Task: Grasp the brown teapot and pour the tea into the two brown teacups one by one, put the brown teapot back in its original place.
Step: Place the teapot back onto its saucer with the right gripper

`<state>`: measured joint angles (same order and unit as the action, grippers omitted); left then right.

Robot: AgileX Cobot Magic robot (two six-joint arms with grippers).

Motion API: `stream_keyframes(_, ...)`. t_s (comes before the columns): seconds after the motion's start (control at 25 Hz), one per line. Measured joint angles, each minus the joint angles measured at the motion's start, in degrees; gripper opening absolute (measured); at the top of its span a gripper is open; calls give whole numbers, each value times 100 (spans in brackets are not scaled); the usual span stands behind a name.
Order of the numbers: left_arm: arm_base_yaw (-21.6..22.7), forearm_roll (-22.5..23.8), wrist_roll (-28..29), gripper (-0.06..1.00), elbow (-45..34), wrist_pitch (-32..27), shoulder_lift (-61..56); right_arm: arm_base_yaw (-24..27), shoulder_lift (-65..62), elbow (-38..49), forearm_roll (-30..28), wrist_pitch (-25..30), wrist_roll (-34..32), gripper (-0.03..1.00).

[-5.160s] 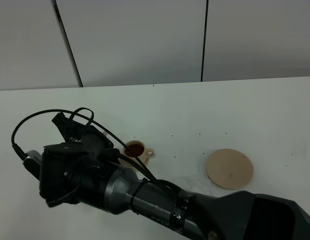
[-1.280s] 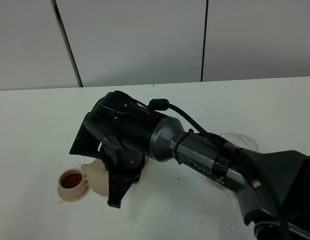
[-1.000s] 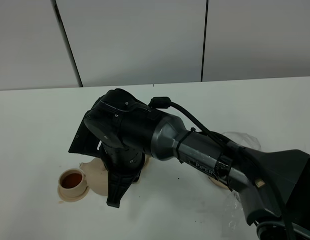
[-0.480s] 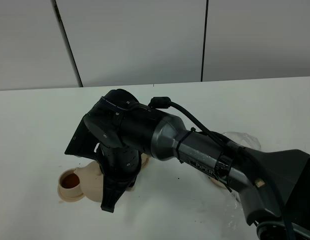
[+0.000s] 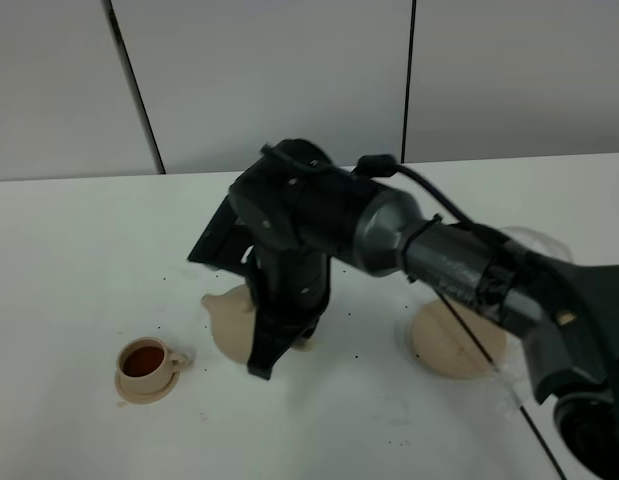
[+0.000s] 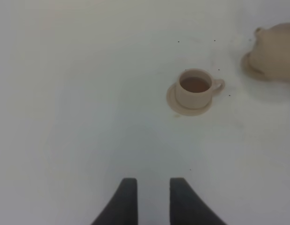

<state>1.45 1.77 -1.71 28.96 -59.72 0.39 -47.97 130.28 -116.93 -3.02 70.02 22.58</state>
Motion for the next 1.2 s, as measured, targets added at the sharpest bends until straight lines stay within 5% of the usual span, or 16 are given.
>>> stream_keyframes(1.2, 0, 0, 0, 24, 0, 0, 0, 2143, -1019, 1518, 442, -17, -1556, 9)
